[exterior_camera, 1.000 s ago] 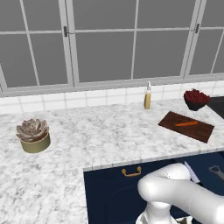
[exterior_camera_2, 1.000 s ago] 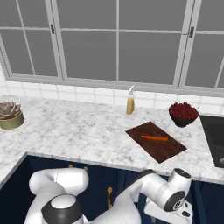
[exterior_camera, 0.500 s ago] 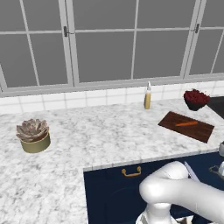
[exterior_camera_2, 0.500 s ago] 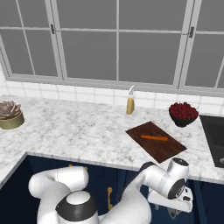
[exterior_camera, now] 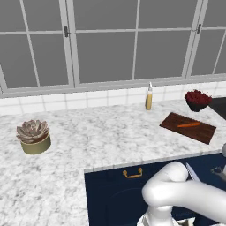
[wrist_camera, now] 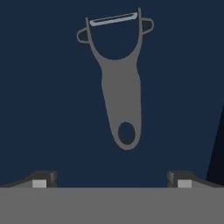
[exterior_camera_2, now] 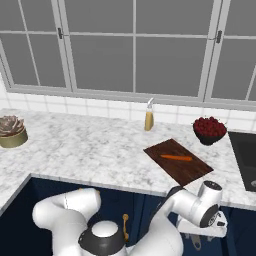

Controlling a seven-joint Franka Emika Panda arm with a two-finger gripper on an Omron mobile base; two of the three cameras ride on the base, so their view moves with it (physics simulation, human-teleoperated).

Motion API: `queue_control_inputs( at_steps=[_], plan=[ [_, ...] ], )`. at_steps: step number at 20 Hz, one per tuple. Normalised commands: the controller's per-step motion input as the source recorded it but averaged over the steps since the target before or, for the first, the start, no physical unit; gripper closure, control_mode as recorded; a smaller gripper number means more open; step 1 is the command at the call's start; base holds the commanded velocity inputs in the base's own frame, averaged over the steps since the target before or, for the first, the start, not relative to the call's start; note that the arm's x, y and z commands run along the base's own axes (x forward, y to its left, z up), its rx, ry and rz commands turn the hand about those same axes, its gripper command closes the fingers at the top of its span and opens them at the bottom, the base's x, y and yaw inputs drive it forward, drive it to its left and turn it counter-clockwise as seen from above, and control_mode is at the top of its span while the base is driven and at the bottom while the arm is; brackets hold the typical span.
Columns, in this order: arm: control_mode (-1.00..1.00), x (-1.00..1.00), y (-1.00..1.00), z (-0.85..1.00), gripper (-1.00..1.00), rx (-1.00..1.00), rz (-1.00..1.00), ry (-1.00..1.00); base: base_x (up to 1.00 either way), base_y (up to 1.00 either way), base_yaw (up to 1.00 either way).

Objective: Place the appropriate cutting tool for cutting the carrot skin on the cutting board.

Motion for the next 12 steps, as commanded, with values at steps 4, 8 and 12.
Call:
queue_control_inputs(
  at_steps=[4,8,12],
  plan=[
    [-1.00,0.15,-0.02,-0.15,-1.00,0.00,0.09,-0.03,0.00,0.00,0.00],
    [-1.00,0.21,0.00,-0.19,-1.00,0.00,0.05,-0.01,0.00,0.00,0.00],
    [-1.00,0.20,0.00,-0.35,-1.00,0.00,0.04,0.00,0.00,0.00,0.00]
  ],
)
